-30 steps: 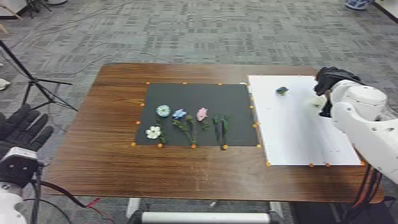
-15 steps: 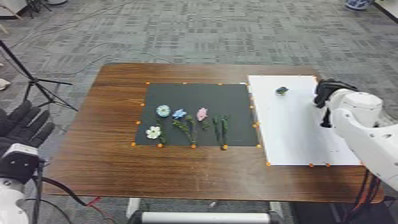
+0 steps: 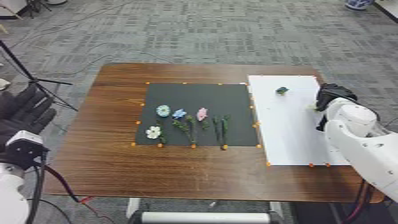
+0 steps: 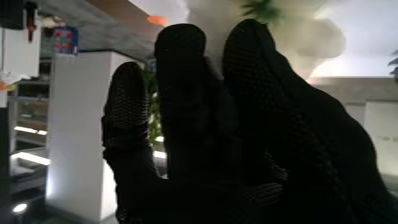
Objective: Arrange flowers
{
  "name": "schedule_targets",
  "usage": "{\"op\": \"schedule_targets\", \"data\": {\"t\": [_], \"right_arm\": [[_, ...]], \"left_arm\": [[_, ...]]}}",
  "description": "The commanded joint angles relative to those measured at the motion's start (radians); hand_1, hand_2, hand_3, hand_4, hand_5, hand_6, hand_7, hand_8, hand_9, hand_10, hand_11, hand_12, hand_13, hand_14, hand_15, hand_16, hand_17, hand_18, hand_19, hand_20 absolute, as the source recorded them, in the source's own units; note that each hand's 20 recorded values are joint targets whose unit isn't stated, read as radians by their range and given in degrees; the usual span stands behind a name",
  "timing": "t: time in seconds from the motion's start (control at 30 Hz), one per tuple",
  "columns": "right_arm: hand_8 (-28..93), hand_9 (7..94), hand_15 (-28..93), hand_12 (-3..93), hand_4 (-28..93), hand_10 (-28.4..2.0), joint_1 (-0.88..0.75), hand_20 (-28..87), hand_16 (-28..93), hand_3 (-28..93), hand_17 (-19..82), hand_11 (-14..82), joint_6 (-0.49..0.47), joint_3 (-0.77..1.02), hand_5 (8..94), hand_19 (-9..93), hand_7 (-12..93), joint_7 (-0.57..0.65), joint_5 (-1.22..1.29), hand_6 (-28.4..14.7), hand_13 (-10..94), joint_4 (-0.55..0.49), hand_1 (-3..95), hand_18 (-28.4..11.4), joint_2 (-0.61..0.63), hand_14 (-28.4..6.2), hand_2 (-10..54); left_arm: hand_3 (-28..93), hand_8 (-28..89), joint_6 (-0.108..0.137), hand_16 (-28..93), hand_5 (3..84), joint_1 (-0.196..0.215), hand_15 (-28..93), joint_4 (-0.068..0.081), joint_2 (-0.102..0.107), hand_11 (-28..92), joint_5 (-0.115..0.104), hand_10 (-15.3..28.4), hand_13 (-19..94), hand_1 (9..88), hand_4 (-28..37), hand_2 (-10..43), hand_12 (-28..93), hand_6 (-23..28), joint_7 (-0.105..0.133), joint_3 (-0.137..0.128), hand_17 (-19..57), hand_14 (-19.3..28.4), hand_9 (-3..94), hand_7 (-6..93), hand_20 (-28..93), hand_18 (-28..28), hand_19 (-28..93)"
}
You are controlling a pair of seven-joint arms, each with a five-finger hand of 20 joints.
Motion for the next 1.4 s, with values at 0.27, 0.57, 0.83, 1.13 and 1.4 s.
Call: {"op": "schedule_targets", "data": {"t": [0.27,0.57,0.83,1.13,1.4], "right_arm": [[4,86.3,54,48.4,-28,-7.3,-0.185,37,46,64,32,15.8,0.118,0.119,74.4,77,36,-0.031,-0.065,1.3,71,-0.258,66.4,-23.3,0.041,-5.7,-9.5],[6,86.6,56,50.3,-28,-7.5,-0.337,37,46,65,32,15.8,0.230,0.205,74.9,77,36,-0.148,-0.039,1.1,71,-0.444,66.1,-22.9,0.043,-5.9,-9.5],[5,86.4,56,50.6,-28,-7.3,-0.301,37,46,66,32,15.8,0.249,0.081,74.5,76,37,-0.207,-0.045,1.3,70,-0.453,65.7,-22.8,-0.036,-5.8,-9.5],[5,86.1,57,50.7,-28,-7.4,-0.226,37,46,66,31,16.3,0.292,-0.020,73.9,76,37,-0.214,-0.091,1.3,70,-0.434,65.5,-22.7,-0.151,-5.9,-9.5],[5,85.9,57,51.0,-28,-7.3,-0.117,37,46,66,31,16.8,0.290,-0.144,73.7,76,38,-0.276,-0.080,1.4,70,-0.362,65.3,-22.6,-0.225,-5.9,-9.5]], "left_arm": [[71,-8,0.001,-2,39.7,-0.004,26,-0.009,0.000,17,0.024,13.2,23,26.9,-28.3,17.0,11,8.5,-0.010,0.007,-1.5,12.7,32.7,10.3,12,11.7,23],[71,-8,-0.005,-2,39.6,-0.008,26,-0.008,-0.004,17,0.028,13.3,23,26.9,-28.2,16.9,11,8.5,-0.012,0.011,-1.5,12.5,32.7,10.2,12,11.7,23],[71,-8,-0.006,-2,39.5,0.009,26,-0.014,-0.018,17,0.040,13.2,24,26.9,-28.3,16.9,12,8.6,-0.013,0.006,-1.6,12.8,32.5,10.2,12,11.8,23],[71,-8,-0.007,-2,39.5,0.022,27,-0.023,-0.061,17,0.037,13.3,24,26.9,-28.3,16.9,12,8.7,-0.002,0.020,-1.7,12.8,32.6,10.1,12,11.8,23],[71,-8,-0.007,-2,39.4,0.013,27,-0.017,-0.056,17,0.038,13.4,24,26.8,-28.3,16.9,12,8.7,-0.017,0.021,-1.7,13.1,32.5,10.0,12,11.9,23]]}}
